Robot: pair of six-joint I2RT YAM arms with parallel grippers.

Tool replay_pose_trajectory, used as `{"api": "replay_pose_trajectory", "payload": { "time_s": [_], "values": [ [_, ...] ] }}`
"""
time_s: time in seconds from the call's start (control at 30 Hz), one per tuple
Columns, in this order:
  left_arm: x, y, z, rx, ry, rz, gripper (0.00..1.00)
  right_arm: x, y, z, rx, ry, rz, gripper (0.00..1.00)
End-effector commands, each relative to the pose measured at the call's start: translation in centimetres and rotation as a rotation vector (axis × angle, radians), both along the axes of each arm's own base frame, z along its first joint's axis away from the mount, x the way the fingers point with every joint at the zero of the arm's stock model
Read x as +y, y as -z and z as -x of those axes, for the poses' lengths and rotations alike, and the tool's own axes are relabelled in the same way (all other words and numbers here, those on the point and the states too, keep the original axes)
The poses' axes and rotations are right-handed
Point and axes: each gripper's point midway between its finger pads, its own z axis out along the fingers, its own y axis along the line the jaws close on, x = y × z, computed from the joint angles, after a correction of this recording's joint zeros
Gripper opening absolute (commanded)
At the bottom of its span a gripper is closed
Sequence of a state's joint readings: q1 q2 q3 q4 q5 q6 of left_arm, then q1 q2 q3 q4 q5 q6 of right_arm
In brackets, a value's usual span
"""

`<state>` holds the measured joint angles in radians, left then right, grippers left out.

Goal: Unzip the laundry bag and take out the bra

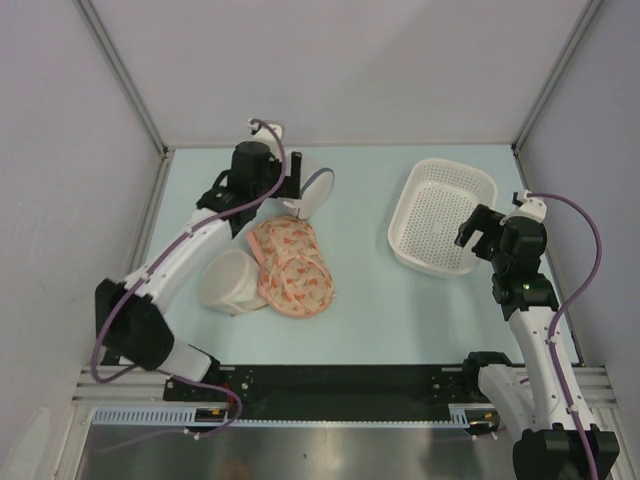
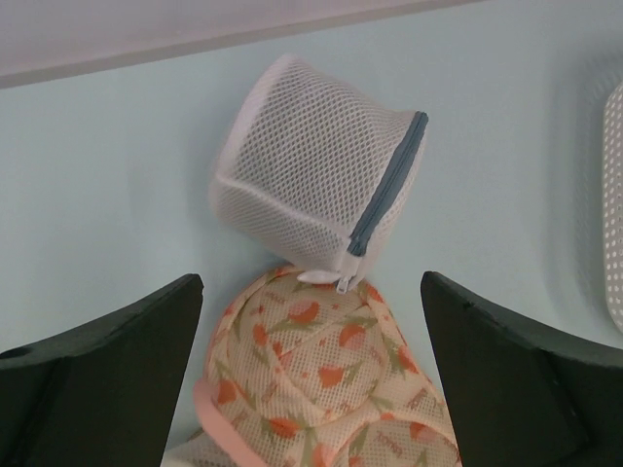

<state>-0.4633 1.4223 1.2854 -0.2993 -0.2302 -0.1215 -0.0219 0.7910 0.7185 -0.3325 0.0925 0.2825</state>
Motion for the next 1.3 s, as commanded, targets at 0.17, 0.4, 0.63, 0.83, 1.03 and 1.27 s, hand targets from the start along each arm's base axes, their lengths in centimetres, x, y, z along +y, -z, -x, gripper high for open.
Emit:
{"api": "replay_pose_trajectory", "payload": {
  "time_s": [0.17,0.4,0.63,0.83,1.03,1.27],
  "values": [
    [-5.8,4.3,-6.3,0.084,0.141,-0.061,1.0,2.2,-2.7,-0.2,-0.065,-0.089,-0.09,1.0],
    [-7.1,6.9,-7.2,0.133,0.167,-0.054,0.96,2.8,-2.4,-0.3,-0.055,-0.111,-0.122,1.0],
    [-7.2,9.5,-7.6,0.177,0.168,-0.081,0.59,3.1,-1.9,-0.3,-0.039,-0.12,-0.14,1.0],
    [-7.7,10.3,-7.9,0.194,0.181,-0.076,0.26,3.3,-2.1,-0.3,-0.037,-0.129,-0.142,1.0],
    [-8.5,8.0,-7.2,0.178,0.2,-0.007,0.0,3.5,-2.2,-0.1,-0.037,-0.141,-0.145,1.0],
    [-11.9,-1.3,-4.2,0.124,0.283,0.35,0.0,4.5,-2.7,-0.4,-0.047,-0.201,-0.156,1.0]
  ]
}}
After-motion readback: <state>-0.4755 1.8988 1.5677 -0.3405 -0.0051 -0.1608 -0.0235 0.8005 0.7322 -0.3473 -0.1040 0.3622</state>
